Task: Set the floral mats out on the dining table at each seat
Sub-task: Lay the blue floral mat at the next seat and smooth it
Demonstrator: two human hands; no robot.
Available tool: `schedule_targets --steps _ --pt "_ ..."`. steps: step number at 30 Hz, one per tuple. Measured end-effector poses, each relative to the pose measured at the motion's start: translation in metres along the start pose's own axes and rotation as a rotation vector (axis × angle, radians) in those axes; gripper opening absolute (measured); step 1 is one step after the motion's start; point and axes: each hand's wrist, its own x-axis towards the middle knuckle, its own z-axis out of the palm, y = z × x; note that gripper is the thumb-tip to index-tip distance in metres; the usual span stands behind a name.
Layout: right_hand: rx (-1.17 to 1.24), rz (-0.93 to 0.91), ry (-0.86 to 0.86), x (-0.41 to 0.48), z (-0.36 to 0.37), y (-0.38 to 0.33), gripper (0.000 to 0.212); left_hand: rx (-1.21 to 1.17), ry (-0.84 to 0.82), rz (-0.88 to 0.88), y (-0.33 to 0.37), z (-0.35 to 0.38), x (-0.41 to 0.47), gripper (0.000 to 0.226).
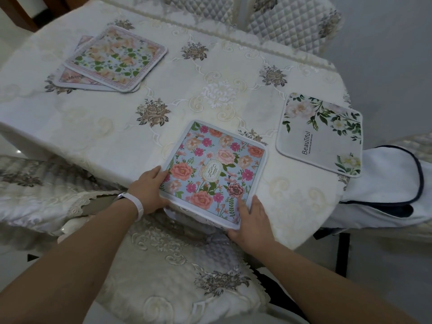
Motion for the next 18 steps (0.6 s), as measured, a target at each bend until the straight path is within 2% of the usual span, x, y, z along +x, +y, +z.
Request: schedule_targets --steps 3,5,8,11,14,18 --pt "0.022 0.004 -0.011 -0.003 -0.004 0.002 0.094 -0.083 0.0 -0.037 0.004 0.002 -0.009 0.095" --pt "0.027 0.007 0.005 -0.005 -0.008 0.004 0.082 -0.138 0.017 -0.034 0.007 0.001 -0.018 0.087" --pt "0.029 -0.012 0.07 -0.006 -0.022 0.005 0.053 -0.257 0.164 0.014 0.015 -0.01 -0.033 0.059" --pt "0.017 -0.046 0.122 -0.002 -0.05 0.002 0.047 -0.318 0.308 0.06 0.027 -0.031 -0.05 0.044" --pt "0.003 -0.185 0.187 0.002 -0.084 -0.015 0.04 -0.28 0.412 0.06 0.038 -0.051 -0.07 0.041" --pt "-0.062 -0.485 0.2 0.0 -0.121 -0.047 0.04 -0.194 0.492 -0.005 0.052 -0.065 -0.107 0.045"
